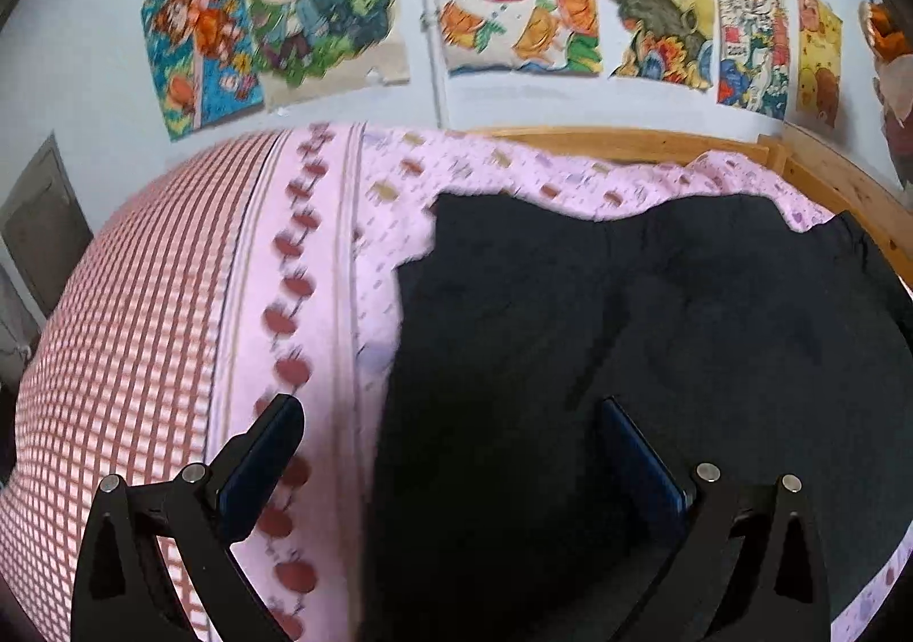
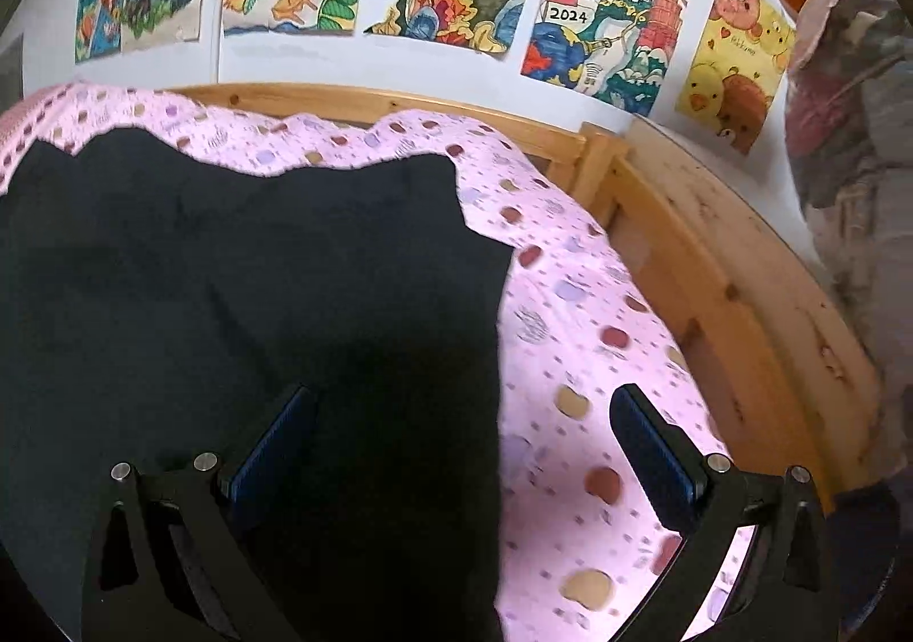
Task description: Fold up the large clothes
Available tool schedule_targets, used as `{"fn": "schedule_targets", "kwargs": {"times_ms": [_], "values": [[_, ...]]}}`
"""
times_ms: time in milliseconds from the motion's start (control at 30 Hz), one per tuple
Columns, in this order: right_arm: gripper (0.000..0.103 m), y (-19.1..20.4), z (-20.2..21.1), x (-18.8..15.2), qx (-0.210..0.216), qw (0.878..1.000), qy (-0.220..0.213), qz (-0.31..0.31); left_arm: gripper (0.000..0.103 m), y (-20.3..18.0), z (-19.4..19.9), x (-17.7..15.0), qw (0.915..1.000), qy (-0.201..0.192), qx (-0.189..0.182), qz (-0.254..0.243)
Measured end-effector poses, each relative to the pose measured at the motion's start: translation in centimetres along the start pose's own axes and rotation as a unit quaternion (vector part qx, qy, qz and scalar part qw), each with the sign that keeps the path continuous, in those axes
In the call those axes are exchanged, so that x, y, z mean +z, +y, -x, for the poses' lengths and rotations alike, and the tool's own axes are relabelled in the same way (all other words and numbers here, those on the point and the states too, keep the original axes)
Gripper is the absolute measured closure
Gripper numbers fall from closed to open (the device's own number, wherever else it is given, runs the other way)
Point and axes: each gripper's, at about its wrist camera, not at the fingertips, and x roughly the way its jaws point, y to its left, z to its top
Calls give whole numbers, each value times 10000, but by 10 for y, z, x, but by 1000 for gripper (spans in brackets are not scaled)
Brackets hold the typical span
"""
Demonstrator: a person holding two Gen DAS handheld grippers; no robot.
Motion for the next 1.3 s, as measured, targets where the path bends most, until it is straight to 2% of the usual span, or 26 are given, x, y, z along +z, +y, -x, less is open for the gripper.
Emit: {"fn": "schedule_targets", "kwargs": {"times_ms": [133,333,633,933,1300], "values": [[1,3,6,-4,-61,9997,-87,241,0,15,-12,-10,9988,250,-398,136],[1,17,7,-9,-175,9978,-228,591,0,21,-26,-22,9957,333,-785,372],[1,19,1,-15,-37,9980,-301,555,0,29,-46,-31,9882,508,-1294,644],[1,14,-8,-21,219,9987,-264,381,0,27,-58,-33,9852,566,-1477,653],[1,0,-27,-31,878,9961,-14,-113,0,25,-65,-34,9833,569,-1610,626]]}}
